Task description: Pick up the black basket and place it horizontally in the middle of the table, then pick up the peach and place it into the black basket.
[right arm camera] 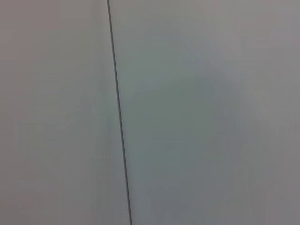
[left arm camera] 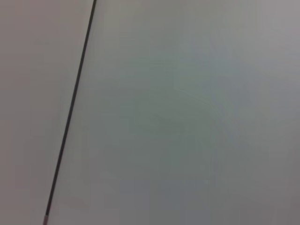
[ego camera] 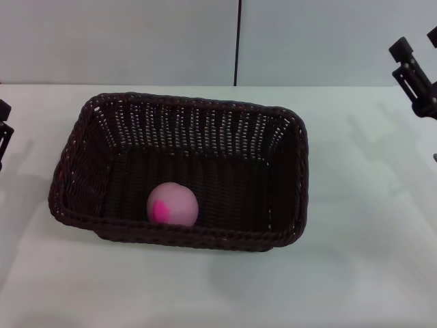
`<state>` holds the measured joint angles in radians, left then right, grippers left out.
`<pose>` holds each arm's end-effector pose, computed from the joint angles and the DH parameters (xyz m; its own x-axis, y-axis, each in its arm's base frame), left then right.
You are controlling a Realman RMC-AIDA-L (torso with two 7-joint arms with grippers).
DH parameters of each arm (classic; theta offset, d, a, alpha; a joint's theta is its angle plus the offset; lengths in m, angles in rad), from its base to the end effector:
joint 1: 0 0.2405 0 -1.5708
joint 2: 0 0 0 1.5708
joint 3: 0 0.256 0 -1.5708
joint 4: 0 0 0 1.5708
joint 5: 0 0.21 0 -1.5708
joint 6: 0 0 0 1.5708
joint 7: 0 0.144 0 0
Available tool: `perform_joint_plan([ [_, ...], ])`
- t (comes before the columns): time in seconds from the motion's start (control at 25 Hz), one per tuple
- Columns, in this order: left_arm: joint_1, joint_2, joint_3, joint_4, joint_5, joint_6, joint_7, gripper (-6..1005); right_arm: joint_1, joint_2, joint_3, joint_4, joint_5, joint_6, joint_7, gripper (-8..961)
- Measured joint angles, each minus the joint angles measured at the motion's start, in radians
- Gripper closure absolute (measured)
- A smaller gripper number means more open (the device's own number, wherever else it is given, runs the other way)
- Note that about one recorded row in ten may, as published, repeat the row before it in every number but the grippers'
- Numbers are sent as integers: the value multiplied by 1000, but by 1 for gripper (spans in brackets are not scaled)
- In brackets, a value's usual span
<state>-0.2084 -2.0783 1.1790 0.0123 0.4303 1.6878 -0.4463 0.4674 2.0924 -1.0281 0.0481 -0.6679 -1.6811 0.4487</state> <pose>-0.3505 0.2224 0.0190 0.5414 -0.2155 0.8127 0.7721 -0.2552 -0.5820 0.2820 0.2923 -0.0061 0.4751 0.2482 -0.8442 -0.6818 -0.5027 -0.5315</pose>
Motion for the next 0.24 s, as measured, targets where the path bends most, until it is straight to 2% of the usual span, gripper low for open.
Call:
perform_joint_plan([
  [0.24, 2, 0, 0, -4, 1, -9, 0, 302, 0, 0, 0, 2, -2, 4, 0, 240],
])
